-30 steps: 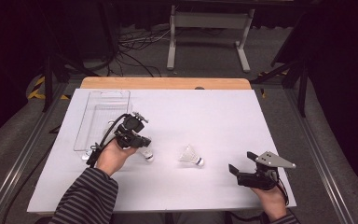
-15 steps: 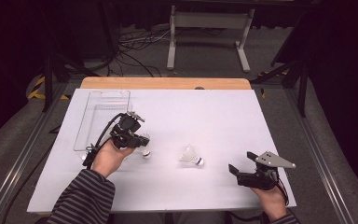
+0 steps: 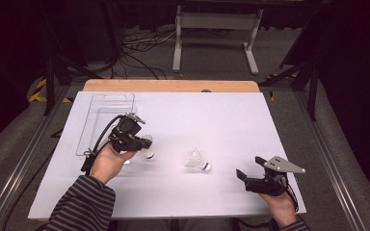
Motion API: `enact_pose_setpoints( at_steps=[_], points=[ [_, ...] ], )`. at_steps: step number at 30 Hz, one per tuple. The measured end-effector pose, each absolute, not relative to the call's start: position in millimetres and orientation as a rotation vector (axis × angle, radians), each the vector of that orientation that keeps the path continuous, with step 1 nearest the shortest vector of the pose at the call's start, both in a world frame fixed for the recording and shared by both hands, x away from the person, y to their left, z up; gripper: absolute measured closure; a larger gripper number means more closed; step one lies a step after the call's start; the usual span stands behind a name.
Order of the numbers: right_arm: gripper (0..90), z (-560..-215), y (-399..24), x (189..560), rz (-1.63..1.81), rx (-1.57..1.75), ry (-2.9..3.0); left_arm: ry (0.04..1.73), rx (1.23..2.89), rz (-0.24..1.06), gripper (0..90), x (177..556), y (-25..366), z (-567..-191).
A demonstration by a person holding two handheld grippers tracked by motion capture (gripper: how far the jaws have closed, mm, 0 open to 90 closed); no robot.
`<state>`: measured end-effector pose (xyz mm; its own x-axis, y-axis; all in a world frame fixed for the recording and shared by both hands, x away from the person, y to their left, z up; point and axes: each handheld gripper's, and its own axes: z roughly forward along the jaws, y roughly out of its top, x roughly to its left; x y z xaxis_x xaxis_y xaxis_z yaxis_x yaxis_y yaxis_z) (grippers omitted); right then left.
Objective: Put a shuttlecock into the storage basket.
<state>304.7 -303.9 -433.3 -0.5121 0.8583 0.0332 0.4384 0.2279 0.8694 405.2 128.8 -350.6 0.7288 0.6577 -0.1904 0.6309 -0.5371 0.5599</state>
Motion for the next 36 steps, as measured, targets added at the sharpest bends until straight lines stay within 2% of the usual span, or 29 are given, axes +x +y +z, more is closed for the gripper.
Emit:
enact_pose_setpoints(
  at_steps=[36],
  points=[
    [11.3,-433,-304,305,1.219,1.190,2.050,0.958,2.263,0.117,88.0,399,145,-323]
  ],
)
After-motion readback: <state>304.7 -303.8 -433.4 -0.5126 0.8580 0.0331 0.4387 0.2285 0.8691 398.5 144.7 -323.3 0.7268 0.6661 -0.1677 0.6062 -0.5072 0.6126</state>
